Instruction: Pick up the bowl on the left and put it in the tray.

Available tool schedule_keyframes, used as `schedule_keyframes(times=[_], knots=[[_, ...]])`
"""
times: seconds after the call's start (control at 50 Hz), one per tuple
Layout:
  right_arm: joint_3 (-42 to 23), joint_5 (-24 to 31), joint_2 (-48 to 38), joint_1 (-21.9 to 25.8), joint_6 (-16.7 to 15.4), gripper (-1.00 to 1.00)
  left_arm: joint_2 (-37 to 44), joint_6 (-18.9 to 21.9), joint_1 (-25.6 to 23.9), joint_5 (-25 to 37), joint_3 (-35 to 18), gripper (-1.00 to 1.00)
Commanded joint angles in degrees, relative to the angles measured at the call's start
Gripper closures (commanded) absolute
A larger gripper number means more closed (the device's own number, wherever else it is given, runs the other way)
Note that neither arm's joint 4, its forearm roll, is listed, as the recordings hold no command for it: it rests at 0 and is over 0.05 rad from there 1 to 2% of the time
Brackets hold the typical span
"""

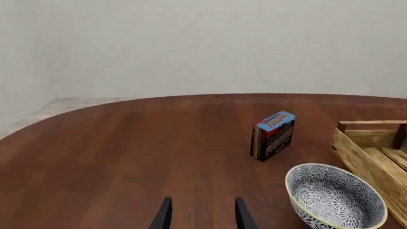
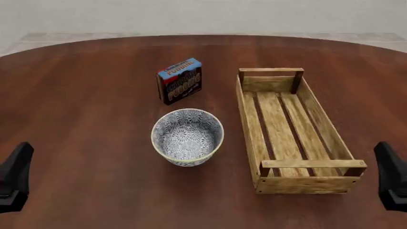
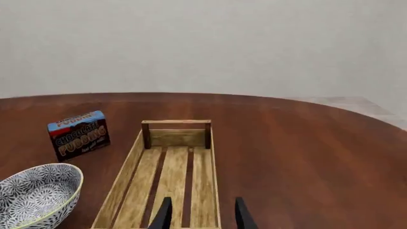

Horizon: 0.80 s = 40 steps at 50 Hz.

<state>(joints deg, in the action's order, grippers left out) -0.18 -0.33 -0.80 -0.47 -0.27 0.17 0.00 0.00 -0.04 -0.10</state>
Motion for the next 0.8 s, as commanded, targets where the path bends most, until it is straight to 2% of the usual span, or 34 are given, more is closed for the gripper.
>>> schedule_keyframes(times=[0.02,0.2,0.26,0.3,0.36,0.42,0.44,0.48,0.6,0.62,0.66,0.8], knots=[[0.1,0.4,0.4,0.3,-0.7,-1.0,0.3,0.0,0.0,-0.1,-0.1,-1.0],[0.1,0.0,-0.4,0.4,-0.3,-1.0,0.3,0.0,0.0,-0.1,-0.1,-1.0],[0.1,-2.1,-3.0,0.5,0.0,-1.0,0.3,0.0,0.0,-0.1,-0.1,-1.0],[0.1,-5.5,-8.0,1.0,1.6,-1.0,0.3,0.0,0.0,-0.1,-0.1,-1.0],[-0.7,-14.3,-21.6,4.1,4.6,-1.0,0.3,0.0,0.0,-0.1,-0.1,-1.0],[-3.3,-16.4,-29.2,6.0,5.3,-1.0,0.3,0.0,0.0,-0.1,-0.1,-1.0],[-4.5,-14.7,-28.4,7.4,6.3,-1.0,0.3,0.0,0.0,-0.1,-0.1,-1.0],[-5.7,-14.3,-29.8,6.0,5.1,-1.0,0.3,0.0,0.0,-0.1,-0.1,-1.0],[-12.1,-8.5,-30.6,8.5,2.9,-1.0,0.3,0.0,0.0,-0.1,-0.1,-1.0],[-13.7,-7.3,-30.7,7.5,1.4,-1.0,0.3,0.0,0.0,-0.1,-0.1,-1.0],[-15.4,-5.6,-29.5,7.3,0.4,-1.0,0.3,0.0,0.0,-0.1,-0.1,-1.0],[-21.1,-4.3,-35.9,9.6,-1.1,-1.0,0.3,0.0,0.0,-0.1,-0.1,-1.0]])
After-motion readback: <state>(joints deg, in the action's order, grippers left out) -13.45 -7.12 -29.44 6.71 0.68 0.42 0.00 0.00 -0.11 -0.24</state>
